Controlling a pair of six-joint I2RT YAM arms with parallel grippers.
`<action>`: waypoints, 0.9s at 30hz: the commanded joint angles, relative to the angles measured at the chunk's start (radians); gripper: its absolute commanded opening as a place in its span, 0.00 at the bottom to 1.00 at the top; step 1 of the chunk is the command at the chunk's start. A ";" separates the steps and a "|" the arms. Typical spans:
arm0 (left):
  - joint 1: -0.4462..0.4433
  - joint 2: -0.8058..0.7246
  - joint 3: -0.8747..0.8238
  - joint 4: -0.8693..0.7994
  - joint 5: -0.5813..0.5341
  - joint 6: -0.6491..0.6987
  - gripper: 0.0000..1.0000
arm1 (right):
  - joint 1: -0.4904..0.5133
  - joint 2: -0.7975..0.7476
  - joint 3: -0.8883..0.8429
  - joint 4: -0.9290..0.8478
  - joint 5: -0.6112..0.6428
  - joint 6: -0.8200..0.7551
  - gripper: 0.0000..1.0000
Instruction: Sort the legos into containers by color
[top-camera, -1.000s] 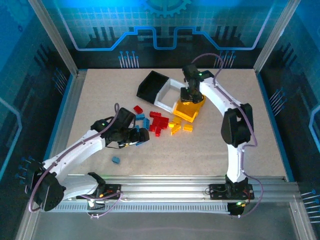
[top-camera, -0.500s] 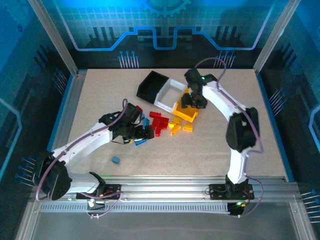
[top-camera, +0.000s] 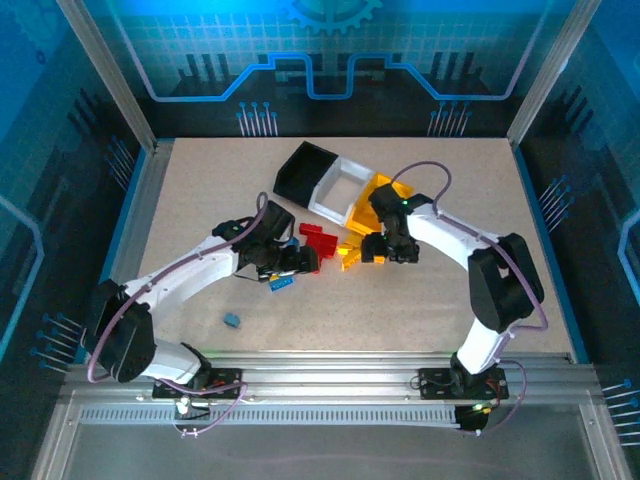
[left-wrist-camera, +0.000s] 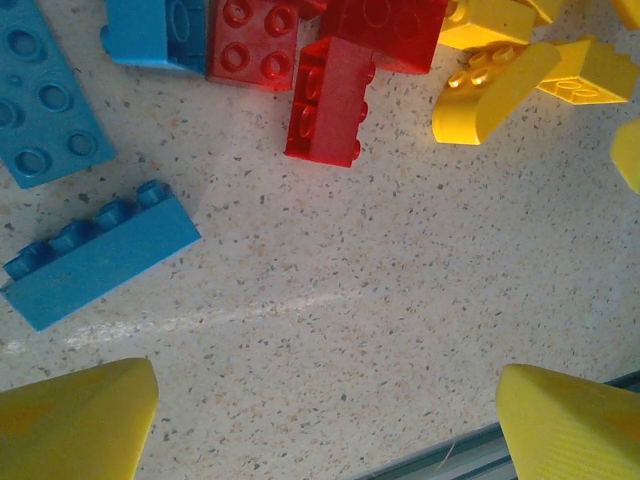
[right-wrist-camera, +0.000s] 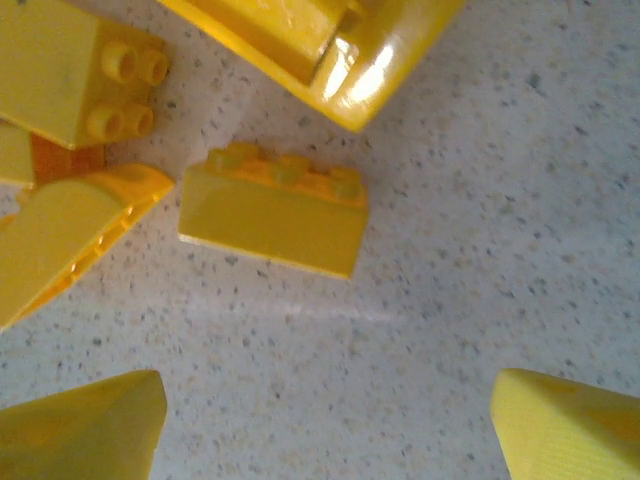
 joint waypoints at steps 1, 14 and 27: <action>-0.008 -0.053 -0.009 -0.032 0.003 -0.031 0.89 | 0.010 0.055 0.055 0.050 0.008 0.015 0.86; -0.006 -0.101 -0.041 -0.067 -0.024 -0.028 0.90 | 0.006 0.197 0.120 0.058 0.052 0.044 0.68; -0.006 -0.025 0.005 -0.039 0.001 -0.035 0.90 | -0.003 0.163 0.056 0.086 0.051 0.015 0.64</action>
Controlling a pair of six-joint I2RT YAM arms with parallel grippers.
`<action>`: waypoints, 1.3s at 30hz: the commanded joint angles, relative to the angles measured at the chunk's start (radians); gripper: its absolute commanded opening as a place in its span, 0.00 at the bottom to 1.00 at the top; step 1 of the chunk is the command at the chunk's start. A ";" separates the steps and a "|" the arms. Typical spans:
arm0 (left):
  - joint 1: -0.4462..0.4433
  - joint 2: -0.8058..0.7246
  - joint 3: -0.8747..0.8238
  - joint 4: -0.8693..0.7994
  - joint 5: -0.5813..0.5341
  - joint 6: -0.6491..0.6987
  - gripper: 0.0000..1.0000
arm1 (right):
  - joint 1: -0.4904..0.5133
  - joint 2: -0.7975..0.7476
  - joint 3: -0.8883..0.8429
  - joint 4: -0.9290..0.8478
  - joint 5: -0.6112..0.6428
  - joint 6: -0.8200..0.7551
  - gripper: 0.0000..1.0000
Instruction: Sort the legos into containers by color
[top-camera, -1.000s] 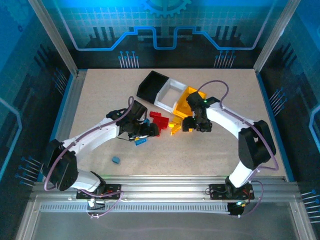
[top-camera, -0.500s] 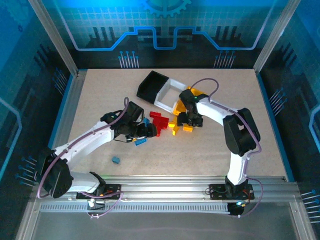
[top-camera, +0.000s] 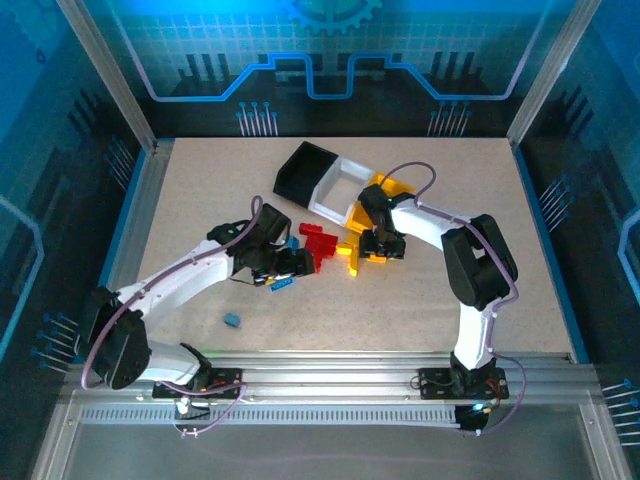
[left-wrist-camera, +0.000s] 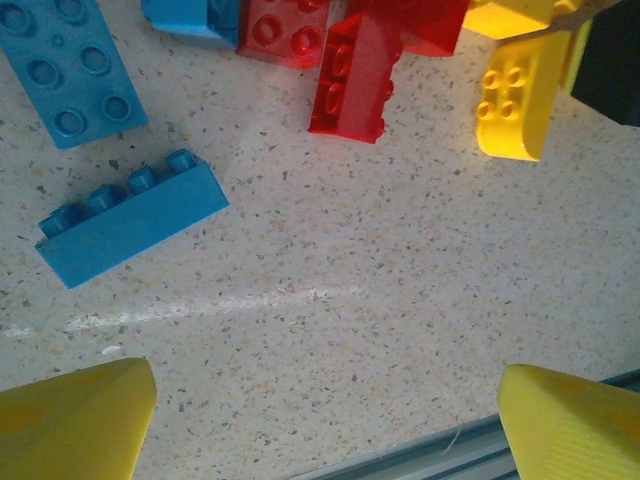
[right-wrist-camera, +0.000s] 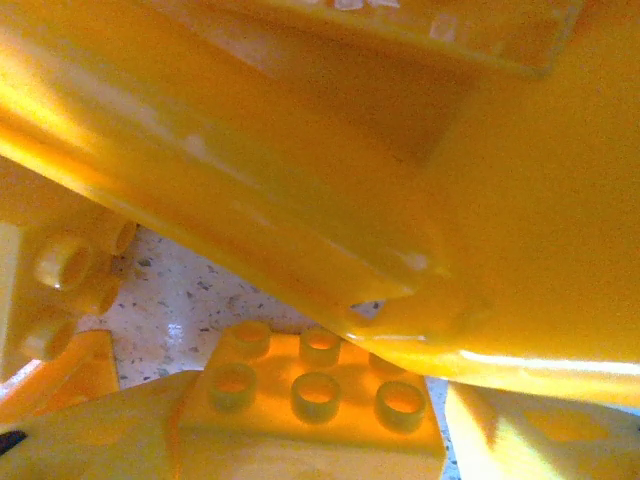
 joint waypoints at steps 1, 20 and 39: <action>-0.005 0.012 0.033 -0.008 0.010 -0.012 0.90 | -0.005 -0.019 -0.021 0.007 0.016 -0.007 0.62; -0.071 0.078 0.096 0.003 -0.026 -0.027 0.89 | -0.023 -0.246 0.101 -0.133 -0.025 -0.012 0.47; 0.024 -0.174 -0.040 -0.442 -0.269 -0.228 0.89 | -0.118 0.102 0.484 -0.198 -0.029 -0.099 0.72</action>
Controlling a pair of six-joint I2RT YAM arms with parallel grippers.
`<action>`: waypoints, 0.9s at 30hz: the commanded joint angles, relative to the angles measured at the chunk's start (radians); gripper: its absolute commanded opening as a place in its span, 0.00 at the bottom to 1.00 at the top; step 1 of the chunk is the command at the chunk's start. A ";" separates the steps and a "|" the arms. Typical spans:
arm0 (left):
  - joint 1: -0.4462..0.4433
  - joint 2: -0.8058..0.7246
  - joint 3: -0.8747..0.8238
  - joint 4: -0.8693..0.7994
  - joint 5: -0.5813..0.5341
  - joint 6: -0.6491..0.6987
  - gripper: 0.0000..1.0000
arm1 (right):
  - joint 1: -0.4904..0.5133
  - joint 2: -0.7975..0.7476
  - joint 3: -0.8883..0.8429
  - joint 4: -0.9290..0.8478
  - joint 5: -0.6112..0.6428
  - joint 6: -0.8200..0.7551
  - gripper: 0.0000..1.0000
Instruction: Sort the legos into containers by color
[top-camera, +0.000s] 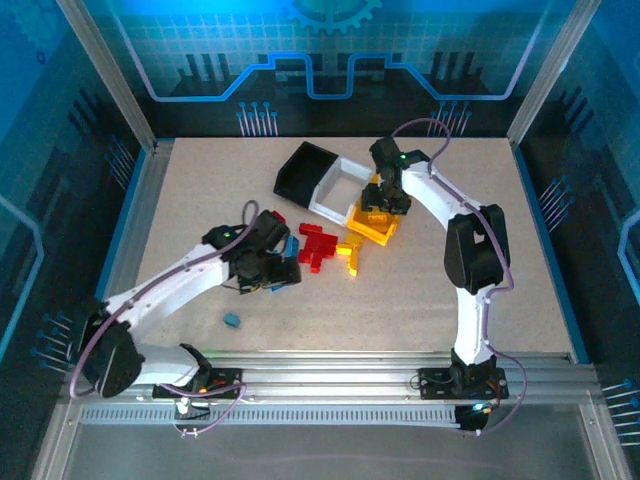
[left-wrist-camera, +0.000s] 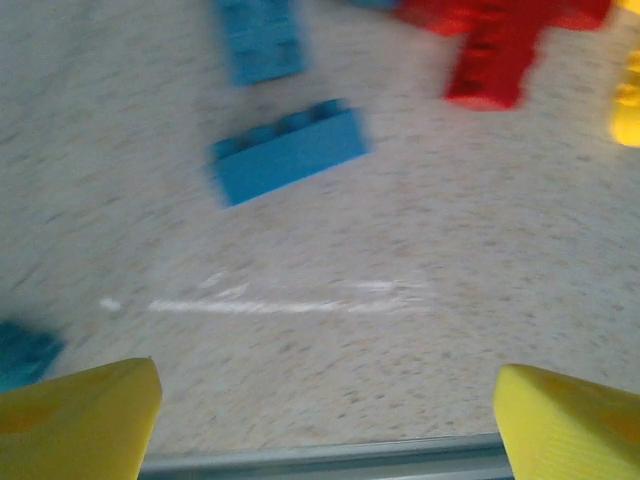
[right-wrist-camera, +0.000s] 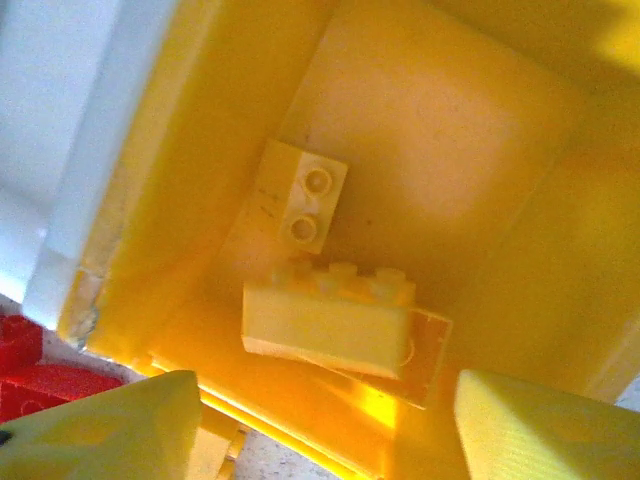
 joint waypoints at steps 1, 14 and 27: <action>0.052 -0.110 -0.066 -0.236 -0.086 -0.180 0.90 | 0.004 -0.047 0.023 -0.041 -0.009 -0.006 0.73; 0.067 -0.445 -0.429 -0.186 0.016 -0.718 0.82 | 0.124 -0.312 -0.181 0.009 -0.089 0.015 0.75; 0.160 -0.377 -0.496 0.007 0.021 -0.752 0.76 | 0.193 -0.438 -0.360 0.042 -0.120 0.022 0.75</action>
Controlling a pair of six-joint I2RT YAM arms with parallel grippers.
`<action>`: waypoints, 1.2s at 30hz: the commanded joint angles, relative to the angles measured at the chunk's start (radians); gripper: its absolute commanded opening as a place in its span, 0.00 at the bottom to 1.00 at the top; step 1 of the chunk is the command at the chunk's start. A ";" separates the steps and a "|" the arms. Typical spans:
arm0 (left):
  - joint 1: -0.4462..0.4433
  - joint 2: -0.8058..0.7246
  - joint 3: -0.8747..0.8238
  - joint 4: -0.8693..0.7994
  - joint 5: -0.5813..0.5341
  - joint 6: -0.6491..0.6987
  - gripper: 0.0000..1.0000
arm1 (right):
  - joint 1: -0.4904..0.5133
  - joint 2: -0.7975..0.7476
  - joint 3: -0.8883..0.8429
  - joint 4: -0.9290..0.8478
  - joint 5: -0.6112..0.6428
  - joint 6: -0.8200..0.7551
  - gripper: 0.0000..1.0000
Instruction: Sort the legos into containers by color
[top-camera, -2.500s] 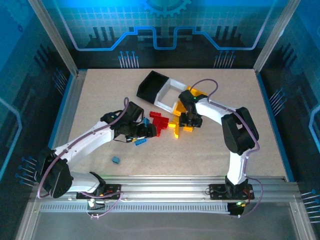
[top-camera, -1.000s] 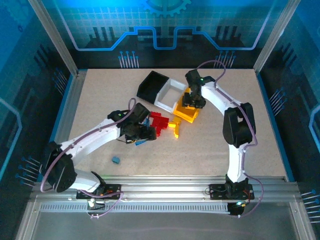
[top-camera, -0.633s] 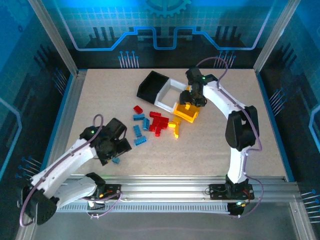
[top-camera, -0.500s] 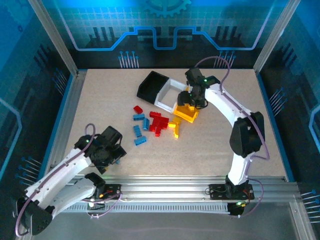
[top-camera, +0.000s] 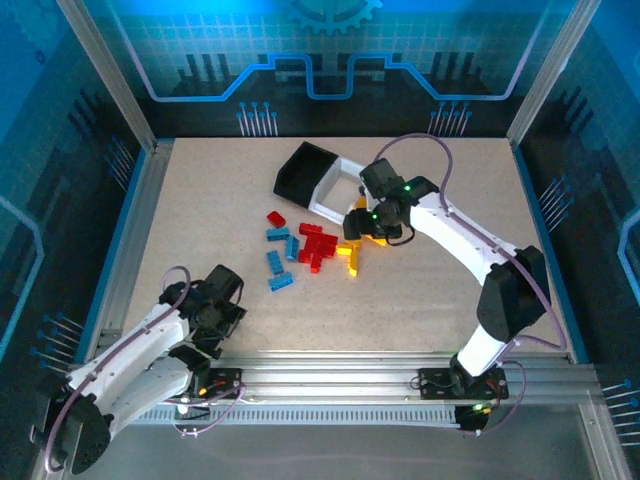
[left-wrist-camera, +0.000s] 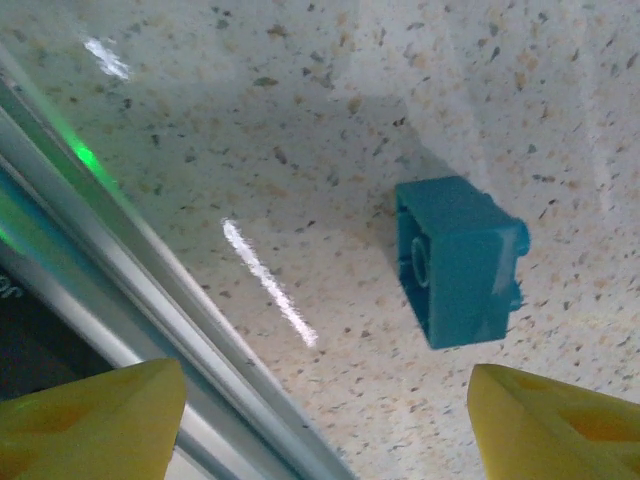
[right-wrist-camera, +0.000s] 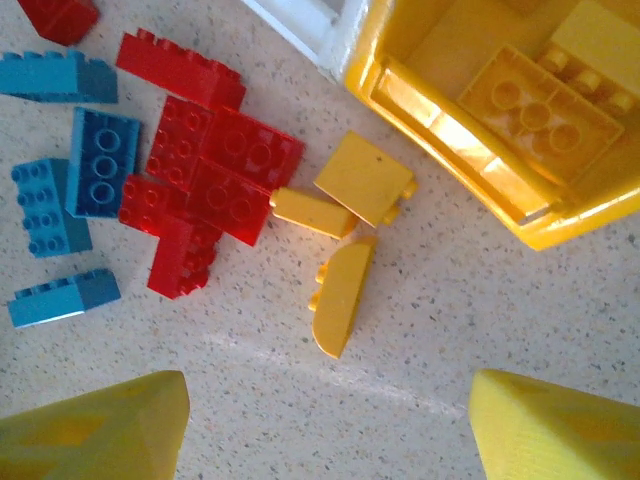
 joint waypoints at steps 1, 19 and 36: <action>0.026 0.024 0.003 0.059 0.020 0.009 0.76 | 0.008 -0.047 -0.032 0.006 -0.016 0.008 0.75; 0.135 0.184 0.004 0.198 0.041 0.091 0.55 | -0.031 -0.078 -0.129 0.019 -0.065 -0.018 0.74; 0.151 0.176 0.084 0.140 0.025 0.258 0.16 | 0.030 0.180 -0.102 0.055 -0.095 -0.015 0.74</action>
